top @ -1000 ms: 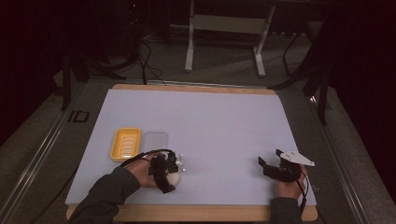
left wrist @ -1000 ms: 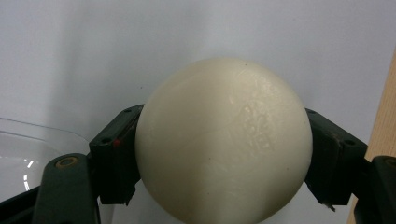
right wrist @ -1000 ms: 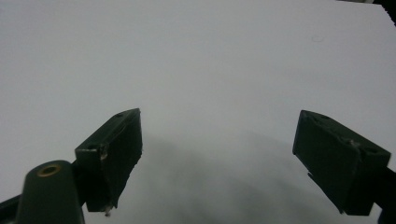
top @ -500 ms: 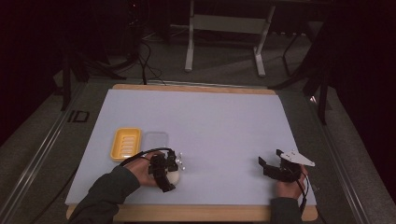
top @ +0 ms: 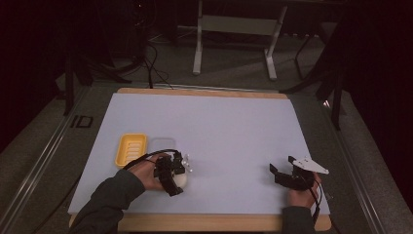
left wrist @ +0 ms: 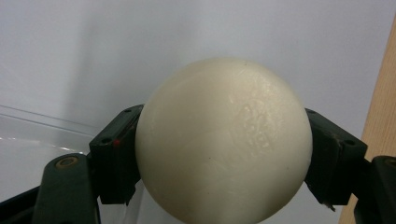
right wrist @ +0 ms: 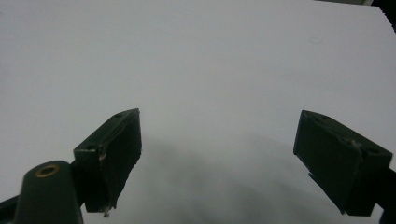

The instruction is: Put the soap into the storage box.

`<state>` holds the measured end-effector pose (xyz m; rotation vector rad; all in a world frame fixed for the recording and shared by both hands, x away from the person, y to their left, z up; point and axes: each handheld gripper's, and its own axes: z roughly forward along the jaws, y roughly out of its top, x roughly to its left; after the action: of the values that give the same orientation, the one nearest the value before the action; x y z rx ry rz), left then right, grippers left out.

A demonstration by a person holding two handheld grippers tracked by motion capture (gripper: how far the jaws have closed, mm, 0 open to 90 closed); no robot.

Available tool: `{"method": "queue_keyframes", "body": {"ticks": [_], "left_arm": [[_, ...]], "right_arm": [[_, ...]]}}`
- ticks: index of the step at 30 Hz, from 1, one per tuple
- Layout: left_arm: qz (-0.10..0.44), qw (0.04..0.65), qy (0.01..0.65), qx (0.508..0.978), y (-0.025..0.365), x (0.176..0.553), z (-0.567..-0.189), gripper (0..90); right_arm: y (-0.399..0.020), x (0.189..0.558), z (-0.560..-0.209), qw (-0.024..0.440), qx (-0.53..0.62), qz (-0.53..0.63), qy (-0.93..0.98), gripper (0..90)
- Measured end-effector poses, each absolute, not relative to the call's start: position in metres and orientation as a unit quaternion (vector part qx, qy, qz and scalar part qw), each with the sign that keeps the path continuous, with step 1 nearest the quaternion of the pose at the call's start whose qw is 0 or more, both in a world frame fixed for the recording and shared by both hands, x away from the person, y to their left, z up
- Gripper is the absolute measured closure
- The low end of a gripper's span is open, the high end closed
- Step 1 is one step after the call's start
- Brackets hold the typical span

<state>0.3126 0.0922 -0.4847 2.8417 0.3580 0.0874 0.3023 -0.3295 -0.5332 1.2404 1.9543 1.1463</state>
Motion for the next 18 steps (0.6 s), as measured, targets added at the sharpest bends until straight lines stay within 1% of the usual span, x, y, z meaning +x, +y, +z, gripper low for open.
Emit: {"method": "queue_keyframes", "body": {"ticks": [18], "left_arm": [[0.042, 0.147, 0.144, 0.978, 0.098, 0.327, -0.47, 24.3]], "right_arm": [[-0.33, 0.302, -0.533, 0.275, 0.462, 0.427, 0.727, 14.8]]}}
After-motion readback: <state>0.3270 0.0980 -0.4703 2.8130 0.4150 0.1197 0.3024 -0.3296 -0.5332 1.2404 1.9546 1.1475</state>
